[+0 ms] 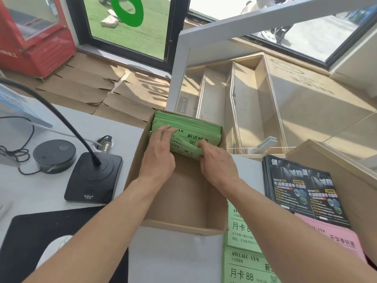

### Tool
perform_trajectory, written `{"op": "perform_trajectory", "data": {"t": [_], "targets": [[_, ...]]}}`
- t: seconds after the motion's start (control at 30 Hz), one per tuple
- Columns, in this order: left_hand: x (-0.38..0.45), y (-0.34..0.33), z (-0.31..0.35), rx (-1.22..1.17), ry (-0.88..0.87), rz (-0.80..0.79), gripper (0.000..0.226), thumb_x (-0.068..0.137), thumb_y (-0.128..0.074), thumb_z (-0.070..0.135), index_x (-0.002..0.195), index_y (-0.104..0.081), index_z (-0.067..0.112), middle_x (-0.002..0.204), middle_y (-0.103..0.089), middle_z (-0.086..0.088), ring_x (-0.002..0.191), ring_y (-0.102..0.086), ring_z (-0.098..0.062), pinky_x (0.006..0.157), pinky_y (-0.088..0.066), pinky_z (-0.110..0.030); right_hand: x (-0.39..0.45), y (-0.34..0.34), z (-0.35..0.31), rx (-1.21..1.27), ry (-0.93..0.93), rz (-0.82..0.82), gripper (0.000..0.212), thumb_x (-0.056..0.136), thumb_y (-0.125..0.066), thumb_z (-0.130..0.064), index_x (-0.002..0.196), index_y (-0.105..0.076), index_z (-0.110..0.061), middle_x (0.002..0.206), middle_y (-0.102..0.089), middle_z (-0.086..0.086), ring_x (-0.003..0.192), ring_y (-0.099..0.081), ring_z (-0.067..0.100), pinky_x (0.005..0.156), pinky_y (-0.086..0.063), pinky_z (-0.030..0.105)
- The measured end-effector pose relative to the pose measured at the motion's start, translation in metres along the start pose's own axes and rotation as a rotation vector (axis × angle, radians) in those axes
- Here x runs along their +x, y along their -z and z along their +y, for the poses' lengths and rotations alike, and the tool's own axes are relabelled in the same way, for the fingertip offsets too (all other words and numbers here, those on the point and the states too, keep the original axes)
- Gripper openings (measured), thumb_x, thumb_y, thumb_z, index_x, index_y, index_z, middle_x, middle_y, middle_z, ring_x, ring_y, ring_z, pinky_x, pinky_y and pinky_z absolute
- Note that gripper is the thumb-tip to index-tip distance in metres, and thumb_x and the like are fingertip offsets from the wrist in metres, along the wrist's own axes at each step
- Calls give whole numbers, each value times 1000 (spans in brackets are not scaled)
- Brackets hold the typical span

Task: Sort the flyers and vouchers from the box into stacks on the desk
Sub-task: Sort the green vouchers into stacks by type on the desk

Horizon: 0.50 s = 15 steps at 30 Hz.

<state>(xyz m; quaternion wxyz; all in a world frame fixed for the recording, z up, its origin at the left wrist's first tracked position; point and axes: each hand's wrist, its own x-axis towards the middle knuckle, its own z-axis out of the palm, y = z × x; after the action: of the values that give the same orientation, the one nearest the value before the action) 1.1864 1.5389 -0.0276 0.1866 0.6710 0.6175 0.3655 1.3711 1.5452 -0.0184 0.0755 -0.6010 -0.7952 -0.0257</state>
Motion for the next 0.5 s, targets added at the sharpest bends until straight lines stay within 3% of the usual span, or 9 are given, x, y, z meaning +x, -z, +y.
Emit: {"op": "perform_trajectory", "data": {"t": [0.07,0.13,0.2,0.3,0.37,0.43,0.5], "targets": [[1,-1,-2,80,-22,16,74,79,-59,-12,146,-44,16,154,-38,-5,150,-22,-22,126,-8,-34,1,2,-1,-2,-25,-85,37,88,-52,-7,121,-48,-24,87,-69,1,77,-65,31,65,-50,39],[2,-1,-4,240,-51,33,77,78,-61,-7,149,-42,17,156,-39,-6,154,-10,-25,126,6,-43,2,3,-1,-19,-18,-113,35,90,-51,-10,121,-53,-26,96,-70,-1,85,-66,30,67,-50,38],[2,1,-4,303,-58,46,68,77,-64,-5,140,-54,17,145,-53,-5,153,-18,-27,125,8,-48,2,4,-1,81,-64,-7,35,90,-52,-11,119,-61,-29,103,-69,-6,89,-66,27,69,-52,38],[1,7,-1,273,-113,103,49,65,-75,-5,107,-72,19,107,-72,-2,130,-53,-25,125,-8,-54,-7,15,-2,264,-148,240,39,90,-56,-7,117,-67,-33,104,-69,-11,85,-66,20,63,-53,37],[-4,15,4,184,-231,157,51,60,-76,-8,104,-73,16,104,-72,-3,118,-60,-23,121,-24,-54,-22,35,-1,351,-162,385,39,90,-59,-6,115,-69,-34,104,-68,-13,85,-66,15,61,-52,35],[-13,26,15,41,-363,163,56,64,-71,-12,113,-73,15,112,-70,-1,111,-63,-22,102,-50,-50,-45,60,5,437,-183,481,36,91,-63,-6,113,-69,-34,100,-68,-15,82,-64,10,61,-52,35],[-27,39,33,-43,-483,144,48,76,-70,-8,117,-72,17,114,-70,5,101,-68,-17,78,-58,-39,-77,87,17,535,-204,546,33,90,-69,-6,107,-70,-35,97,-69,-17,82,-64,8,60,-53,32]]}}
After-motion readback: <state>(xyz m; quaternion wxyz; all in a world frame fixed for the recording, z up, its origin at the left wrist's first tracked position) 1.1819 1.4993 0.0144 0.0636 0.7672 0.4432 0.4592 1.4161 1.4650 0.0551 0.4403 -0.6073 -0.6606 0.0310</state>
